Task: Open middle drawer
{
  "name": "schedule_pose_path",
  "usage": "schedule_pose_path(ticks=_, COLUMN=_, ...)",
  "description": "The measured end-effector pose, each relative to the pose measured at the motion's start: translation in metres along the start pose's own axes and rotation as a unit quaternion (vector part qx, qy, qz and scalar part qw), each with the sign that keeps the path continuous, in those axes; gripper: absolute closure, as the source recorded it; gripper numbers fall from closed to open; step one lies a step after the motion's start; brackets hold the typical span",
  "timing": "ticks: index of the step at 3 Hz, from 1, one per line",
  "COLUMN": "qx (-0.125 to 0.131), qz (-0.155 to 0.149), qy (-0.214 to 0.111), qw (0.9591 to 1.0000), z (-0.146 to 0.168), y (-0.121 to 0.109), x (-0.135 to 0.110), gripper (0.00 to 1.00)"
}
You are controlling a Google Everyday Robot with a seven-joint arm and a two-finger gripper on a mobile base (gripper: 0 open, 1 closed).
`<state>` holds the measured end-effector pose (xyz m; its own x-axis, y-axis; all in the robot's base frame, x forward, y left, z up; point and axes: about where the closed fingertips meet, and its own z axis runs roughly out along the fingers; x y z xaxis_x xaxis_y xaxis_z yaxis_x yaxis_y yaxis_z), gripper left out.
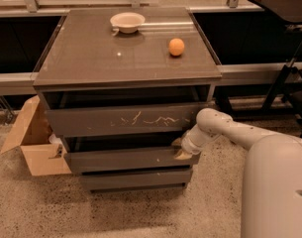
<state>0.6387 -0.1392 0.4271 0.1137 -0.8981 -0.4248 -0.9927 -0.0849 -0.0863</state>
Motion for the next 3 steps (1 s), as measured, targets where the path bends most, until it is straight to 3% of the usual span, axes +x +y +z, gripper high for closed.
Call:
schedule_pose_path(ticks=1, qx=0.0, qz=0.0, qy=0.0, qw=1.0, z=-0.0051, y=-0.0027, x=-0.0027, gripper=0.96)
schedule_pose_path(ticks=2, qx=0.0, qz=0.0, qy=0.0, qw=1.0, z=-0.0051, y=-0.0027, x=-0.0028, gripper=0.18)
schedule_pose_path(ticks=3, qx=0.0, qz=0.0, qy=0.0, qw=1.0, z=-0.0051, y=-0.0027, x=-0.0028, gripper=0.0)
